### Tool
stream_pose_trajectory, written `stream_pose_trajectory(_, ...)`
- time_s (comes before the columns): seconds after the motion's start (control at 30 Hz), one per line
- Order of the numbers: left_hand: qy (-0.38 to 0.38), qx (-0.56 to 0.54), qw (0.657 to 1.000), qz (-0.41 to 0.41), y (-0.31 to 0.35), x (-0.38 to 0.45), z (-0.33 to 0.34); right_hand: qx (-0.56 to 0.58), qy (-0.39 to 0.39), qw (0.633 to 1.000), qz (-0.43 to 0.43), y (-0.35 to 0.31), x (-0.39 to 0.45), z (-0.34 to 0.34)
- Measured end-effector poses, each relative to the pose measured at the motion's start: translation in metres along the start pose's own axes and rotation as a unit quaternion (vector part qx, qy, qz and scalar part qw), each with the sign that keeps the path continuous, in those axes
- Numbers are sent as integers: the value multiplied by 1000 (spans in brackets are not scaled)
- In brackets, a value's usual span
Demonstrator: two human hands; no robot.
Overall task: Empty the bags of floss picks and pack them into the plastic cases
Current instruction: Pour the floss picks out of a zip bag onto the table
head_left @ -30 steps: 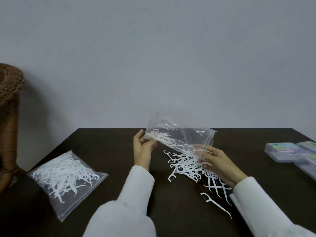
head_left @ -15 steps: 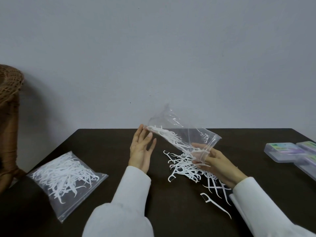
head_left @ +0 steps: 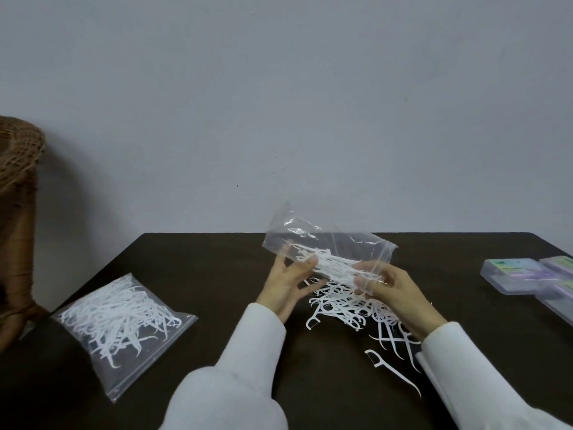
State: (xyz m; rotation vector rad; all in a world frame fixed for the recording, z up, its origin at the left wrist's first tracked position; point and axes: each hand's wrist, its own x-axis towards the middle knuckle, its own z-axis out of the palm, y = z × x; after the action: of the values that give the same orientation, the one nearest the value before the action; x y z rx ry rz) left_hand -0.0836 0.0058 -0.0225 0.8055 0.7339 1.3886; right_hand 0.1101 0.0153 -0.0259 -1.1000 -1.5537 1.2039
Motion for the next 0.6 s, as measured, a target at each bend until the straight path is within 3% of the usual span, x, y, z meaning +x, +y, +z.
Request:
stream_pose_trajectory(0.33,69,82,994,-21,-18,1,1,-82,24,996,-35,3,0,4)
stream_pose_trajectory(0.47,81,74,994,-23,-16,1,1,-152,66,985,-42,5,1,1)
stream_pose_trajectory(0.6,119,71,990,-12,-14,2,-2,-143,84,985,-45,5,0,1)
